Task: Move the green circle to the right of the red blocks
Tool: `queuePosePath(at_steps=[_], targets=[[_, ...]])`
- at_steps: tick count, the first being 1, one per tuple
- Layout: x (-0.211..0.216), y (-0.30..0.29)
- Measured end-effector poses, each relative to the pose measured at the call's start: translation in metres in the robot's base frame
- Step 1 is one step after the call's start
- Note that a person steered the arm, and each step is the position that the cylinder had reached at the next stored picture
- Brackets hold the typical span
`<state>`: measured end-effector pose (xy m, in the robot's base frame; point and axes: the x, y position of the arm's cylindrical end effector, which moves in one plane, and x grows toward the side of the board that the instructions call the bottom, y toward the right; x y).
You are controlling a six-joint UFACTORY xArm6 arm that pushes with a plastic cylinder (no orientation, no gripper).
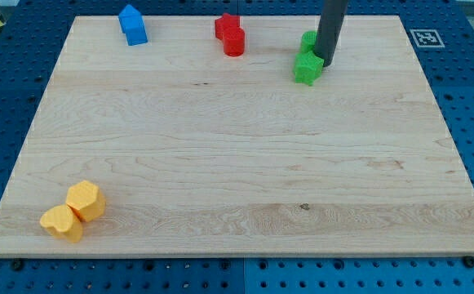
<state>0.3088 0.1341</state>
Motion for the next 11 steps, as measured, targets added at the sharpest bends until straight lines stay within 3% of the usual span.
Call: queuePosePath(at_steps=[2, 4, 8, 10, 11], targets=[[0.003, 0.036], [-0.009, 0.035], [-0.03, -0.043], [-0.022, -0.019], [-0.044, -0.017]])
